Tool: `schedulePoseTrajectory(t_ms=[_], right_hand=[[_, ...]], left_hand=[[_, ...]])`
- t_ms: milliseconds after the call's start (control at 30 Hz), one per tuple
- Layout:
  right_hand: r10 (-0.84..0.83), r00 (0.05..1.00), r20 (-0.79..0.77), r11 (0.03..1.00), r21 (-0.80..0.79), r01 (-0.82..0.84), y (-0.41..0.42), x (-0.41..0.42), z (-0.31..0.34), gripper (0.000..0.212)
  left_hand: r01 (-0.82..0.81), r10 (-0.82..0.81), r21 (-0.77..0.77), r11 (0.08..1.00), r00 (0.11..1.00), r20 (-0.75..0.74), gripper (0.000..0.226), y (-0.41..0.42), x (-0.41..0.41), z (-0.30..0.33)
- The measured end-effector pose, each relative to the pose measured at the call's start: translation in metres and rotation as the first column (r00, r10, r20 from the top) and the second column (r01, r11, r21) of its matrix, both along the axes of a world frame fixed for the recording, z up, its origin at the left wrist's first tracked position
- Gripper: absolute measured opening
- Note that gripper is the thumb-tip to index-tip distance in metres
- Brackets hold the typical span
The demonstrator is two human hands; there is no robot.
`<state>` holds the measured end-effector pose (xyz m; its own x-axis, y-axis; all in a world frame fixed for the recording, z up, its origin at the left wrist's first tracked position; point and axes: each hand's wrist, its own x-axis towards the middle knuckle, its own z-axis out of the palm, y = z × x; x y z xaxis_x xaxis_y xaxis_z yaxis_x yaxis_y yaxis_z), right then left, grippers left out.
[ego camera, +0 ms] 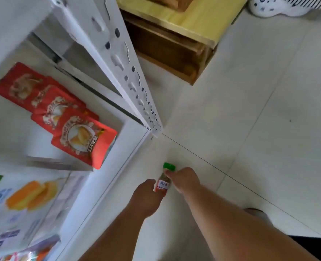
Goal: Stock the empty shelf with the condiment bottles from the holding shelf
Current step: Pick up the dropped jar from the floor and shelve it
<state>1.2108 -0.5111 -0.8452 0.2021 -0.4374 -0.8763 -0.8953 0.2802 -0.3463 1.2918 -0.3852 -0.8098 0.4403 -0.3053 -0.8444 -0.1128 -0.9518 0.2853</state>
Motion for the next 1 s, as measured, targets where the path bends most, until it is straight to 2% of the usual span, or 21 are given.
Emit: schedulePoseTrajectory(t_ms=[100,233,333,400,500,733,833,933,1000], right_hand=[[-0.089,0.996,-0.018,0.996,0.017,0.089,0.005,0.011,-0.019,0.047],[-0.091,0.996,-0.021,0.996,0.013,0.091,0.010,0.021,-0.026,0.036],[-0.073,0.997,0.029,0.997,0.008,0.073,0.009,0.021,-0.011,0.028],[-0.054,0.995,0.084,0.998,-0.012,0.056,0.006,0.014,0.020,0.031],[0.013,0.990,0.140,0.999,-0.042,-0.007,0.000,-0.005,0.107,0.034],[0.042,0.948,0.317,0.998,-0.065,-0.022,0.002,-0.046,0.371,0.040],[0.071,0.919,0.388,0.994,-0.107,-0.032,0.009,-0.054,0.484,0.040],[0.108,0.891,0.441,0.987,-0.158,-0.042,0.021,-0.060,0.589,0.043],[0.091,0.855,0.511,0.987,-0.161,-0.009,0.027,-0.059,0.636,0.041]], left_hand=[[-0.046,0.046,-0.012,0.999,0.999,-0.020,0.073,0.004,0.002,-0.021],[-0.136,0.134,-0.035,0.990,0.990,-0.043,0.084,0.010,0.004,-0.028],[-0.141,0.139,-0.041,0.989,0.989,-0.047,0.093,0.012,0.005,-0.012],[-0.140,0.138,-0.045,0.989,0.990,-0.043,0.095,0.014,0.001,0.018],[-0.152,0.147,-0.065,0.986,0.987,-0.068,0.095,0.016,-0.017,0.099],[-0.214,0.188,-0.157,0.964,0.968,-0.167,0.089,0.030,-0.050,0.334],[-0.309,0.245,-0.249,0.918,0.935,-0.255,0.070,0.038,-0.060,0.437],[-0.338,0.263,-0.327,0.882,0.931,-0.252,0.065,0.050,-0.067,0.543],[-0.348,0.267,-0.367,0.863,0.930,-0.254,0.059,0.058,-0.069,0.589]])
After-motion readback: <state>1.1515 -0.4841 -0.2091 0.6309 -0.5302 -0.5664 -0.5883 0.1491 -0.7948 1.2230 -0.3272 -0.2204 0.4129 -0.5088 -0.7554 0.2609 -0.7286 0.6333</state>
